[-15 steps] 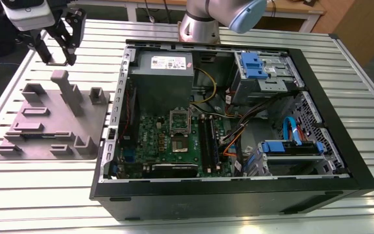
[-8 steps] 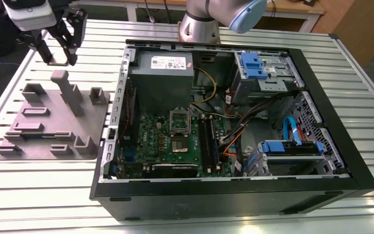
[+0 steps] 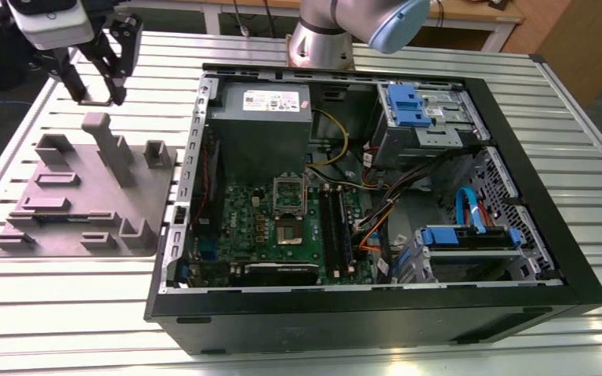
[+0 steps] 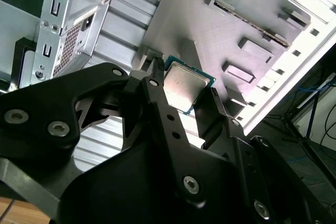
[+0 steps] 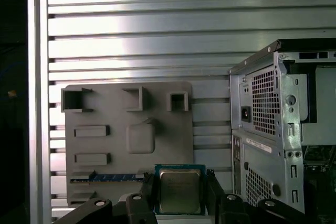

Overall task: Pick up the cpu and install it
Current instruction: 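Pick up the cpu and move it towards the insertion slot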

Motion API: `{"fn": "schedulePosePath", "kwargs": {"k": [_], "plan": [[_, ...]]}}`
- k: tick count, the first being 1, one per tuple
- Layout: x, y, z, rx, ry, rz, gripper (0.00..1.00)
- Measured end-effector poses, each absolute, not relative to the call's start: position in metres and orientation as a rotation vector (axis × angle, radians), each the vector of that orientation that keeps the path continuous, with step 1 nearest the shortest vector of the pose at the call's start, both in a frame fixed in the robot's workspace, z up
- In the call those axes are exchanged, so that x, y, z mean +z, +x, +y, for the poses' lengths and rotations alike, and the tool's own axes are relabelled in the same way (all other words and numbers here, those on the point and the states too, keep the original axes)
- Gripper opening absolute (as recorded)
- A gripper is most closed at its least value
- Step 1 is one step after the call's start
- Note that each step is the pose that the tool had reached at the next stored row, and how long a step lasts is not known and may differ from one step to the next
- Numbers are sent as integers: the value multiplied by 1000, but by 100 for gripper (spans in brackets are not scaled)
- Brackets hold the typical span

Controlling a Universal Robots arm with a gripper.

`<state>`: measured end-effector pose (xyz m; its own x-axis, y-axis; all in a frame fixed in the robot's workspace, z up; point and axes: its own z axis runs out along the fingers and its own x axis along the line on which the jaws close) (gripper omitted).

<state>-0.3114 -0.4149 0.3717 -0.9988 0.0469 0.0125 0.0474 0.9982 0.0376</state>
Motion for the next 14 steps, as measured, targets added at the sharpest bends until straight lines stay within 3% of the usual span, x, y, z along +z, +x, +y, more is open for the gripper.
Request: {"fn": "schedulePosePath", "kwargs": {"k": [14], "plan": [[372,-306,-415,-59,-74,-3129,47]]}}
